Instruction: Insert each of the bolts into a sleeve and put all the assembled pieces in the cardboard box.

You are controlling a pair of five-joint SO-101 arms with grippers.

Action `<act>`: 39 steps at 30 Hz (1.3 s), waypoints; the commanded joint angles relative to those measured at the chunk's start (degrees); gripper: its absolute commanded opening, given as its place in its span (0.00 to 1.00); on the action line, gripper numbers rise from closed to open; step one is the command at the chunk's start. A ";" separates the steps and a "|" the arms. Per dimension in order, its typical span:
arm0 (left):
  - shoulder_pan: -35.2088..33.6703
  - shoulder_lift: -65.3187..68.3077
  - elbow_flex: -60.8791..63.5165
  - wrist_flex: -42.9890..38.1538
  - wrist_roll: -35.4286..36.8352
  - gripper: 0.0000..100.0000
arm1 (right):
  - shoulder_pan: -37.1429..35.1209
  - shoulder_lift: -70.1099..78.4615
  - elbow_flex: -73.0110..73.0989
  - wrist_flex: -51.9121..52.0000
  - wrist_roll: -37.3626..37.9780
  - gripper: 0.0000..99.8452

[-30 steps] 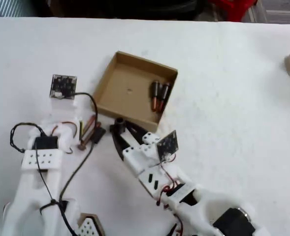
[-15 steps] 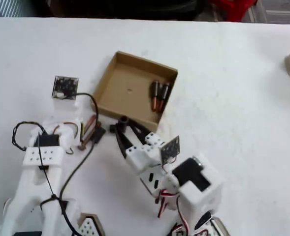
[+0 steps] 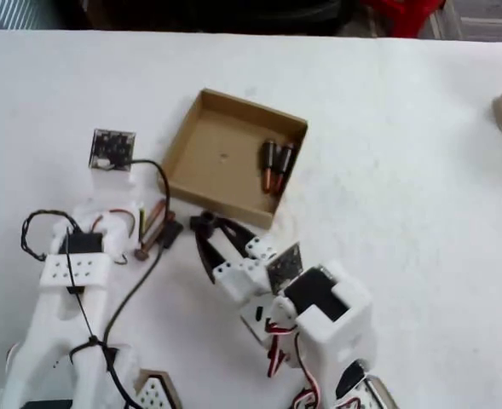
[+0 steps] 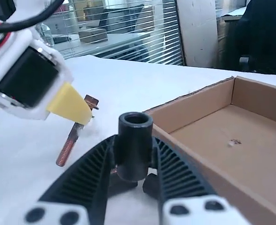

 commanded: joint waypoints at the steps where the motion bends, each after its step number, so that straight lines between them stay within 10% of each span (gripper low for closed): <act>1: -0.66 -0.40 -3.43 -5.01 0.53 0.02 | -0.48 -0.13 0.09 -1.19 0.88 0.02; 22: 0.84 -8.22 10.46 -28.57 7.91 0.03 | -1.71 -0.13 0.09 0.48 0.88 0.02; 30: 2.24 -15.25 12.40 -24.35 8.09 0.04 | -1.71 -0.13 0.09 0.57 0.88 0.02; 39: 0.31 8.13 -7.56 -11.16 8.44 0.09 | -1.71 -0.13 0.09 2.33 0.88 0.02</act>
